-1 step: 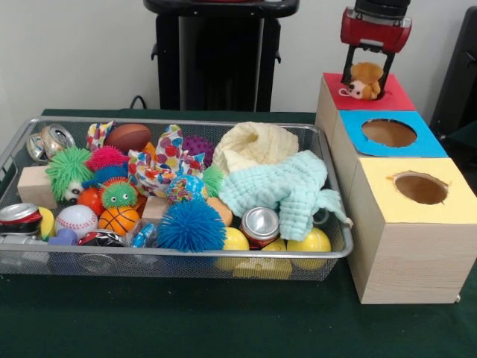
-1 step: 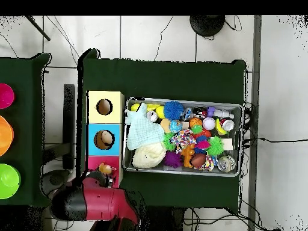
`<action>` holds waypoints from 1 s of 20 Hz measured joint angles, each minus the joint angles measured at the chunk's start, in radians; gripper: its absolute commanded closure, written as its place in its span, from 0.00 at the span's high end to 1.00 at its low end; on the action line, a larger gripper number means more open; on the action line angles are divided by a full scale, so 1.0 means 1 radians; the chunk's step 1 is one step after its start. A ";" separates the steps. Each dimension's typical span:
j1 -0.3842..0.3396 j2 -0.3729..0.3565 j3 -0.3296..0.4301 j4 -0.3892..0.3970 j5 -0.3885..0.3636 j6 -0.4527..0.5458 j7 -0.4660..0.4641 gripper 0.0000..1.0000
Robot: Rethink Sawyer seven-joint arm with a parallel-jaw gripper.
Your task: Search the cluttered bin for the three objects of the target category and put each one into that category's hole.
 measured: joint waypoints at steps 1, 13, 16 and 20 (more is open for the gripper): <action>0.000 0.007 0.000 0.002 0.000 0.000 0.000 1.00; -0.014 0.016 0.003 0.002 0.005 0.007 0.000 1.00; -0.027 0.005 0.003 0.002 0.005 0.035 0.000 1.00; -0.059 -0.038 0.001 -0.008 -0.001 0.143 0.000 1.00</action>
